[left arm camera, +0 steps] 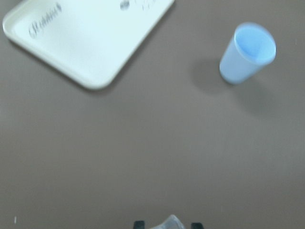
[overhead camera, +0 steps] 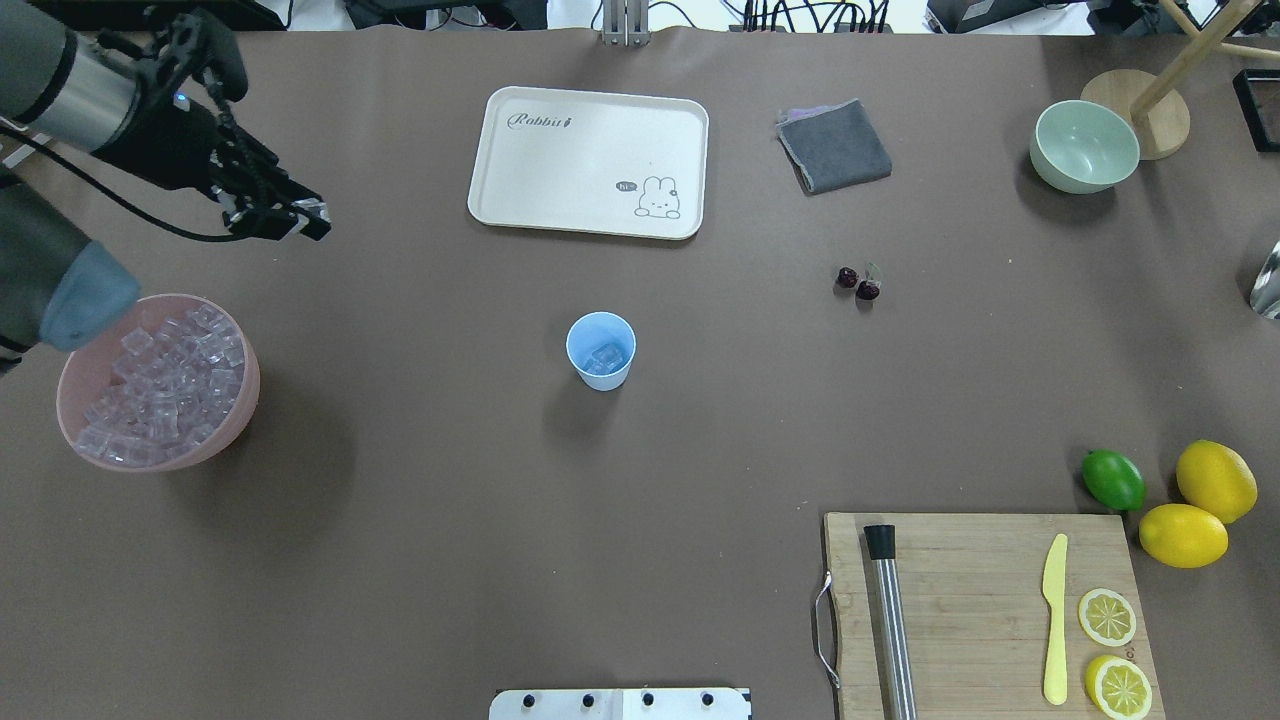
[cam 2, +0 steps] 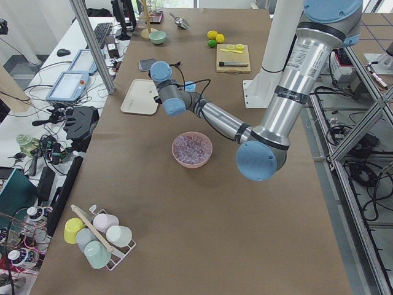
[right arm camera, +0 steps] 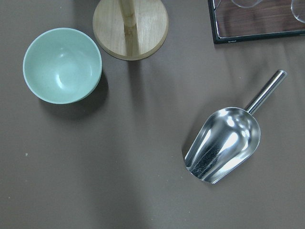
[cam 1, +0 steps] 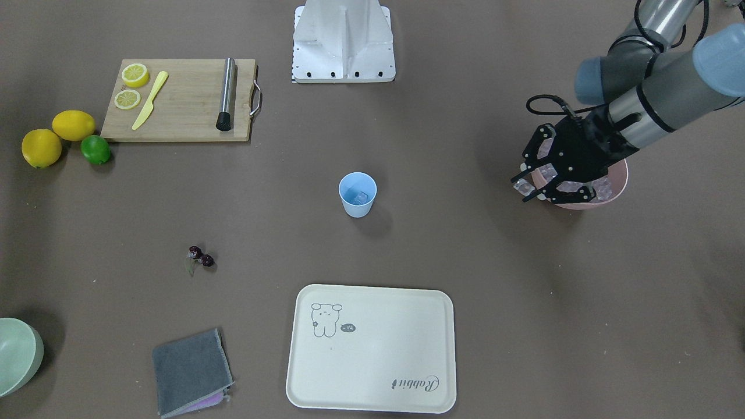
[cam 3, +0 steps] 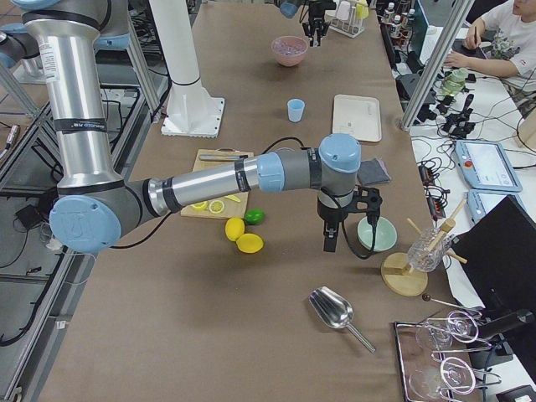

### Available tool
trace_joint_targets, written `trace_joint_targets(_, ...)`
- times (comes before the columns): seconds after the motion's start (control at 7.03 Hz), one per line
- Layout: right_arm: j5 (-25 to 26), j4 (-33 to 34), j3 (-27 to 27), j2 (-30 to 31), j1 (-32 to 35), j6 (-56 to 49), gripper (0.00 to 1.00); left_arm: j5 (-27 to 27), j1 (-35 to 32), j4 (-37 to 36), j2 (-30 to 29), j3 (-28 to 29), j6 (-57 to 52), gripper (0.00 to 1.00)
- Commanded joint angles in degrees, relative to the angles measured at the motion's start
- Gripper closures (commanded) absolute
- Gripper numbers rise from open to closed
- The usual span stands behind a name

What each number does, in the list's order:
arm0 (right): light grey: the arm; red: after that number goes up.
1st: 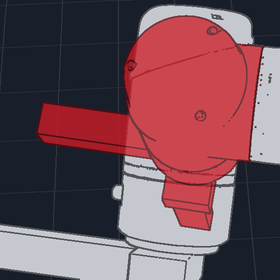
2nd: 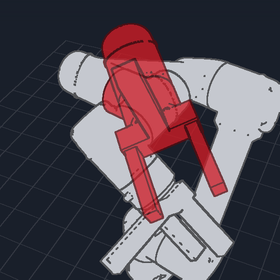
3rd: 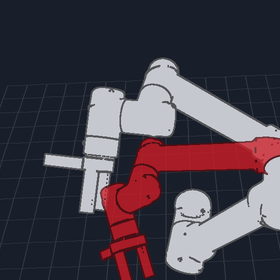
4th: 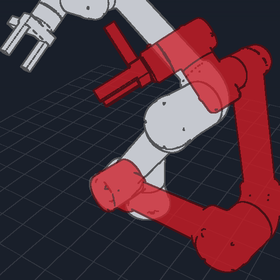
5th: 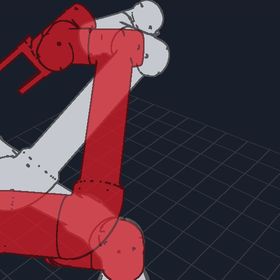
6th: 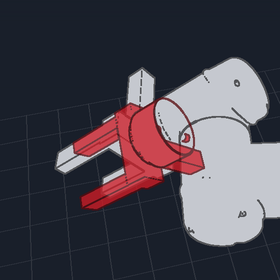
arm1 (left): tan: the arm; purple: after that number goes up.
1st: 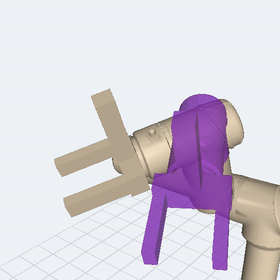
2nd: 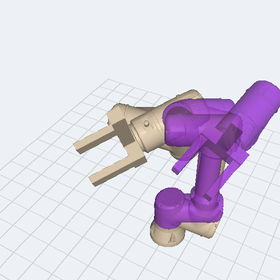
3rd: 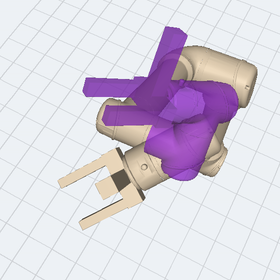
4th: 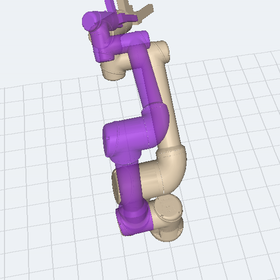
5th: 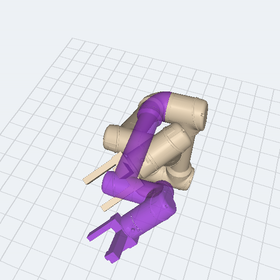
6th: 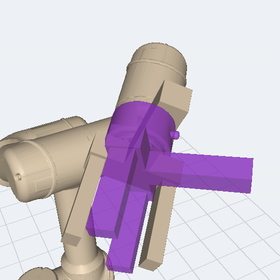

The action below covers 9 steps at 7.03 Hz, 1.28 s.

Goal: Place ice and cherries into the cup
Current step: 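Carry the ice cube with the left gripper over the cup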

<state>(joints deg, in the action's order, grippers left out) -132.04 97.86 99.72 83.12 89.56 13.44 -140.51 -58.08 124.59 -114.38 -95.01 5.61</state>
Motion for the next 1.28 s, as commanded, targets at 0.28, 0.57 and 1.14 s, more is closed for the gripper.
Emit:
trace_joint_targets(0.28, -0.06, 0.49, -1.1, 0.81, 0.0, 0.01, 0.0, 20.49, 16.9, 0.12, -10.85, 1.67, 6.86, 1.0)
trace_joint_targets(0.57, -0.14, 0.49, -1.28, 0.99, 0.0, 0.01, 0.0, 29.72, 25.08, 0.3, -12.7, 1.93, 8.89, 1.0)
trace_joint_targets(1.14, -0.06, 0.4, -1.72, 1.87, 0.0, 0.01, 0.0, 33.02, 26.97, 0.57, -14.29, 4.48, 8.37, 1.0)
